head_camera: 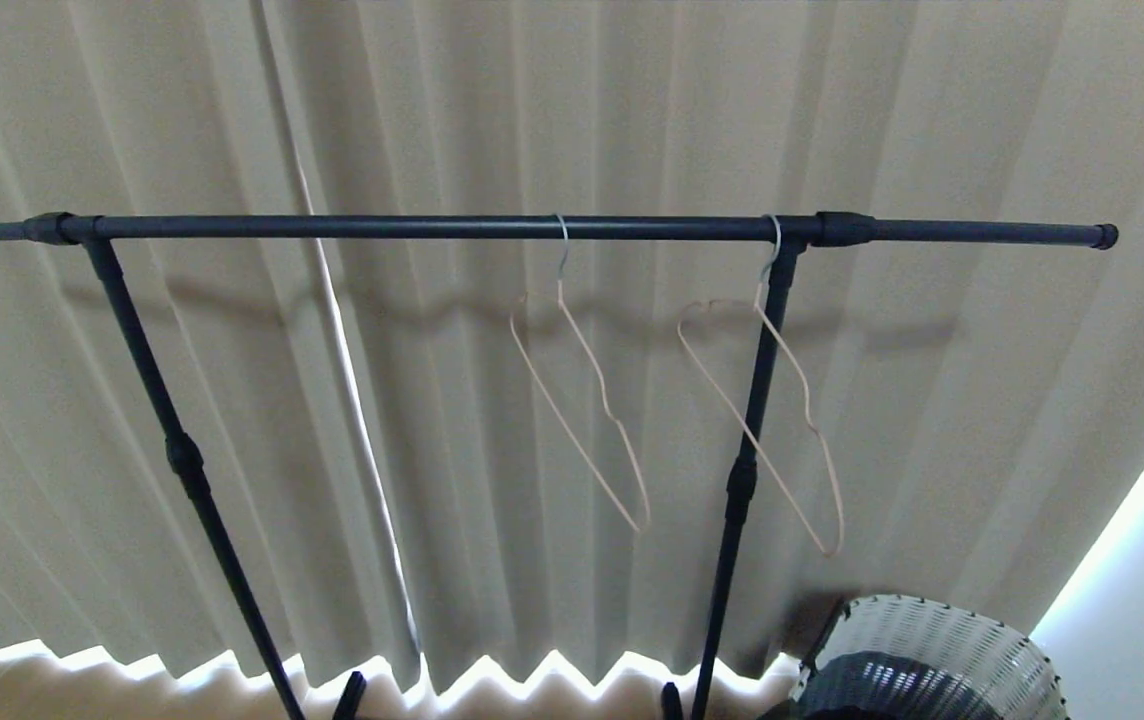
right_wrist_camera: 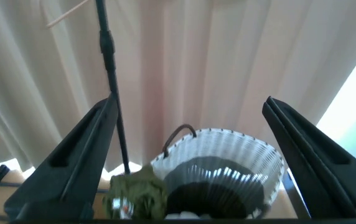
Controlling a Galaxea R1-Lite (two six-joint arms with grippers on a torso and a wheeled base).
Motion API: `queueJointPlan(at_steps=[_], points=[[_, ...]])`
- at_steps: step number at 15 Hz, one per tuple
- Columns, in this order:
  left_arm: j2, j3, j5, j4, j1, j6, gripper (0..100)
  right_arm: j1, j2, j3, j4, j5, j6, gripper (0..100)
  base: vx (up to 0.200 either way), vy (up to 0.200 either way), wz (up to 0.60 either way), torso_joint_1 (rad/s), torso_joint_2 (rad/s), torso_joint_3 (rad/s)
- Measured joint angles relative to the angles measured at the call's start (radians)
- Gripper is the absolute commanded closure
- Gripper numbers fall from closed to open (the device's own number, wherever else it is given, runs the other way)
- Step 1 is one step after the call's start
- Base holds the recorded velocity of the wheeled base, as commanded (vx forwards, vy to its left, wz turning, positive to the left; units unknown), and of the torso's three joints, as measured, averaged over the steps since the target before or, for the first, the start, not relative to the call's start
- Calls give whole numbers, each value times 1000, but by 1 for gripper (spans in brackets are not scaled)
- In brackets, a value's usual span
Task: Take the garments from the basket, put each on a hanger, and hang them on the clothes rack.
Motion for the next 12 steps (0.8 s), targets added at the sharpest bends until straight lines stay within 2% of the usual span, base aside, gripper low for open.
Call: queueJointPlan(at_steps=[4,12], points=[[0,0,0,0,0,0,0,0,0,1,0,-1,0,0,-200,0,0,1,5,6],[0,0,0,0,0,0,0,0,0,0,0,-3,0,0,0,0,0,0,0,0]])
